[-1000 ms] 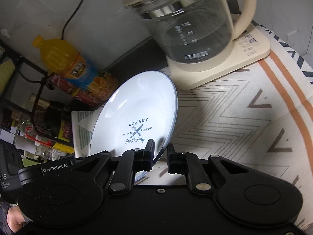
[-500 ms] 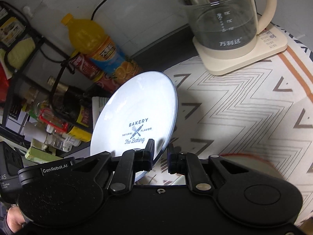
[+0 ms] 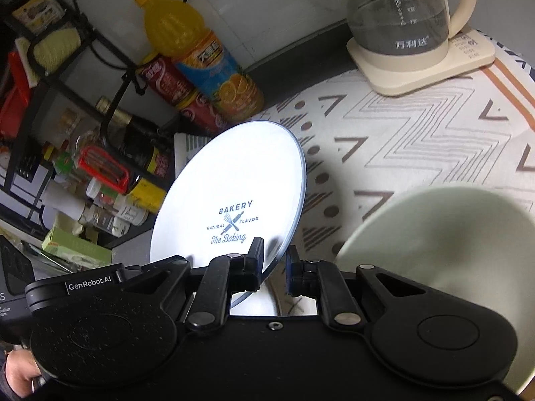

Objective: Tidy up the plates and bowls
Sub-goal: 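Lift the 'BAKERY' plate with both grippers toward the plate stack, then lower the 'BAKERY' plate with both grippers onto the 'Sweet' plate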

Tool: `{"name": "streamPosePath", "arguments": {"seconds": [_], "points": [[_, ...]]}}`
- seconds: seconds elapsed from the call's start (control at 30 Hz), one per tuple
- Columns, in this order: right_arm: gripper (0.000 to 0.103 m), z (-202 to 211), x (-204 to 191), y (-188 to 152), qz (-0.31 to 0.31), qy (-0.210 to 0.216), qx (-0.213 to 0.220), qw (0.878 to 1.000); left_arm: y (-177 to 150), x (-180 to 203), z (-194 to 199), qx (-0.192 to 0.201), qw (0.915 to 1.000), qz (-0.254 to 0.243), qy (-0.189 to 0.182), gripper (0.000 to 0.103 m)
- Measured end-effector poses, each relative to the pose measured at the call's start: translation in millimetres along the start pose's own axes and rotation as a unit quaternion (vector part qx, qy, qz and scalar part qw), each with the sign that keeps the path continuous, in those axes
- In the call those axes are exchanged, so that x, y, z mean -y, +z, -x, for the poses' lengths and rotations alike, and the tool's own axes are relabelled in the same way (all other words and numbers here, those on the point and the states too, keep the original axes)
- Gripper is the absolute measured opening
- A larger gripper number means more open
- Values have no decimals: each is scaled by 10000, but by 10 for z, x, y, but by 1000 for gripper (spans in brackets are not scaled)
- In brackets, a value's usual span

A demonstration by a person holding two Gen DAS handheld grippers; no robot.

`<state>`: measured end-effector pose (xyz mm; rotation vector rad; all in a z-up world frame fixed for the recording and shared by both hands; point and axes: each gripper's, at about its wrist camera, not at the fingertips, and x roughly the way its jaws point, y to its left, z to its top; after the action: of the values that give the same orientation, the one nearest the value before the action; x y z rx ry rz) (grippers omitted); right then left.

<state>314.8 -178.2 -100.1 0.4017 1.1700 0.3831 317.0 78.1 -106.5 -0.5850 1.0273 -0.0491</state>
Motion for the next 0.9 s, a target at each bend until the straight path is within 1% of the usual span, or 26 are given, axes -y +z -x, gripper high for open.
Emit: {"name": "streamPosePath", "arguments": {"seconds": [0.47, 0.9], "points": [[13, -77, -158, -489, 111, -107, -152, 9998, -296, -391, 228, -128, 9999, 100, 43, 12], [13, -205, -244, -761, 271, -202, -441, 9985, -531, -687, 316, -224, 9992, 253, 205, 12]]}}
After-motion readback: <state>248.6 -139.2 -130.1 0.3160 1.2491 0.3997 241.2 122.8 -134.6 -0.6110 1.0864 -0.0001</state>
